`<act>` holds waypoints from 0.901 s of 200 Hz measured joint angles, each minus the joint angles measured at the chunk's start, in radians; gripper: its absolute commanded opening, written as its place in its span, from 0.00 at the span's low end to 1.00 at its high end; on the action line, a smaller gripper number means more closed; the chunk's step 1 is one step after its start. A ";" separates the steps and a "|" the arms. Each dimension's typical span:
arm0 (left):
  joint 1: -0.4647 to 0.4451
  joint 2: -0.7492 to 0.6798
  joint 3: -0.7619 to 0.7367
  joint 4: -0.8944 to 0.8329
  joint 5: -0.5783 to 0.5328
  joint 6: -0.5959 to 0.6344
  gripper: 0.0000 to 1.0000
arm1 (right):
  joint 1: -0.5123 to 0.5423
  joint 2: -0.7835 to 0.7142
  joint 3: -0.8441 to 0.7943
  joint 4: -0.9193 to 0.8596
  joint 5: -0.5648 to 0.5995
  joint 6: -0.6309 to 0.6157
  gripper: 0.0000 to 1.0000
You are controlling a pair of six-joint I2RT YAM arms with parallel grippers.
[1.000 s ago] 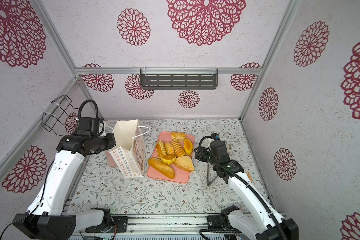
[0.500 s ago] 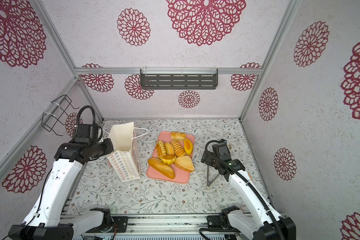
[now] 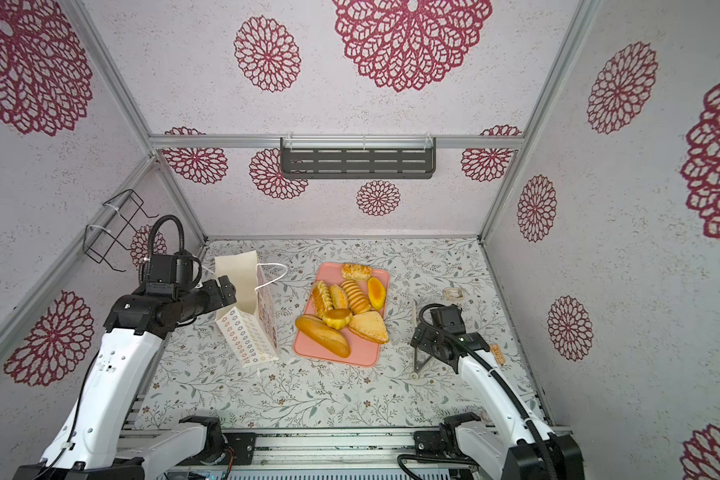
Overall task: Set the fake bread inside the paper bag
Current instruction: 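Grip the bag's rim with the left gripper while the right gripper grasps the tongs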
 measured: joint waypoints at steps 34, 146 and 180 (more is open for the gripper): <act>0.001 -0.031 0.099 -0.024 -0.041 0.006 0.97 | 0.007 0.061 -0.019 0.045 -0.016 0.018 0.94; 0.006 -0.209 0.029 -0.047 -0.059 -0.033 0.97 | 0.056 0.258 -0.020 0.128 0.052 0.041 0.99; 0.018 -0.245 -0.077 -0.009 -0.034 -0.079 0.97 | 0.057 0.307 0.016 0.154 0.080 0.042 0.98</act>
